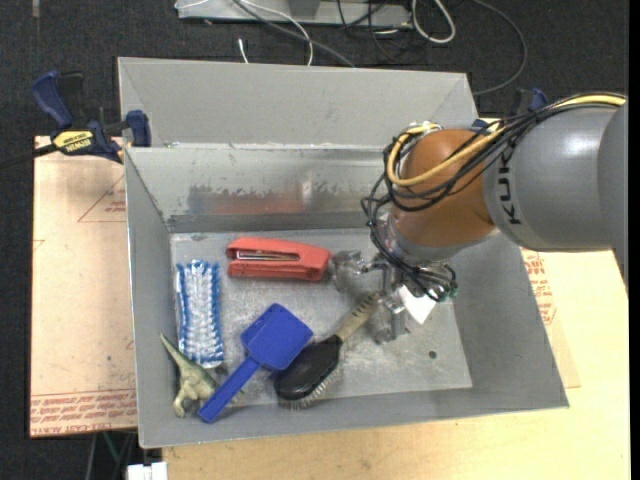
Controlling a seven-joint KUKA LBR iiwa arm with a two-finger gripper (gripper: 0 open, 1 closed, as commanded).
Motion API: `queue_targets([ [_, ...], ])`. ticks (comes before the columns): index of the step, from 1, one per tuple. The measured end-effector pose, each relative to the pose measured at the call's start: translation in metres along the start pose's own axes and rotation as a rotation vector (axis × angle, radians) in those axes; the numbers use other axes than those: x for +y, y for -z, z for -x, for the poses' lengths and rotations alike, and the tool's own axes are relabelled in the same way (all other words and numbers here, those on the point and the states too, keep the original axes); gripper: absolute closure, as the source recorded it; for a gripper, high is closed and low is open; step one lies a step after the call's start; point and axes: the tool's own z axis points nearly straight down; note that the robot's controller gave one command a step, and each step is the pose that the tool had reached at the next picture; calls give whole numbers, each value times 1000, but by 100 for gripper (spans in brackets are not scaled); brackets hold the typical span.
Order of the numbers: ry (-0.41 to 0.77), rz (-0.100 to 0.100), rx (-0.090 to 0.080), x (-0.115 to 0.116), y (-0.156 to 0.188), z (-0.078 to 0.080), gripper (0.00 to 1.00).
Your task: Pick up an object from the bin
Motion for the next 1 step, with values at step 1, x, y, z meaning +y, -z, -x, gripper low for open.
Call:
queue_targets([
  [1,21,3,1,12,-2,-4,0],
])
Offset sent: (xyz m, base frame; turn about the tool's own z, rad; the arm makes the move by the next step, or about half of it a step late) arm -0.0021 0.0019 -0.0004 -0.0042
